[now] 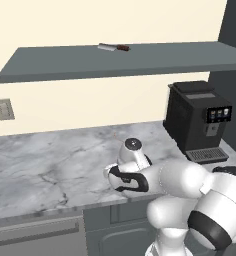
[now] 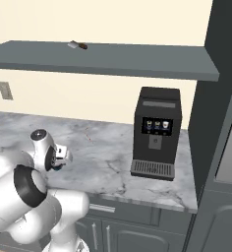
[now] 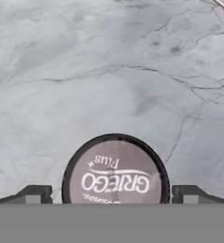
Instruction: Pick the yogurt and cereal from the counter and place them in the cabinets closest to them.
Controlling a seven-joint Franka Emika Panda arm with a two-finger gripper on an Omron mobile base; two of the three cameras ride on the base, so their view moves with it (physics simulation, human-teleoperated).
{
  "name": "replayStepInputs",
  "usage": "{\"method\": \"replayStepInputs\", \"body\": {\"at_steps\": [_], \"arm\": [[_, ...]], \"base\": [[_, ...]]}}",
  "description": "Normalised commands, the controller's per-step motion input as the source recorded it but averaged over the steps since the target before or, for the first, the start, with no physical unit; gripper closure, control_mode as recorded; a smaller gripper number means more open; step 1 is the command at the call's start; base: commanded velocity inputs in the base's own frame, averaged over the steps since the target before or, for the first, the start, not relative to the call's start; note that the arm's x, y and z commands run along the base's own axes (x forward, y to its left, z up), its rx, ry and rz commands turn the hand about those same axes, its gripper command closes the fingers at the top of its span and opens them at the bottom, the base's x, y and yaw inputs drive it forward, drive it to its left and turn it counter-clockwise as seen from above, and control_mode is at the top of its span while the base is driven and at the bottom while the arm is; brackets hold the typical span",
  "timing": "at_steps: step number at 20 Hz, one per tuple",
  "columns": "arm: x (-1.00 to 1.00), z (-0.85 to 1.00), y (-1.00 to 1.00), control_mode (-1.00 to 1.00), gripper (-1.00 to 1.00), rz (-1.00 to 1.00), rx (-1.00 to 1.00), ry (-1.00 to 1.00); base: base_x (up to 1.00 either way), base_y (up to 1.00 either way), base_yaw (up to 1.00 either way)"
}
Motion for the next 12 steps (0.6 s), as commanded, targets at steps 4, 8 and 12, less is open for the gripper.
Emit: {"method": "replayStepInputs", "body": {"at_steps": [4, 8, 12], "arm": [[0.08, -0.21, 0.00, -1.00, -1.00, 0.00, 0.00, 0.00], [0.07, -0.17, 0.00, -1.00, -1.00, 0.00, 0.00, 0.00], [0.06, -0.11, 0.00, -1.00, 1.00, 0.00, -0.03, 0.00]], "base": [[0.00, 0.00, 0.00], [0.00, 0.00, 0.00], [0.00, 0.00, 0.00]]}}
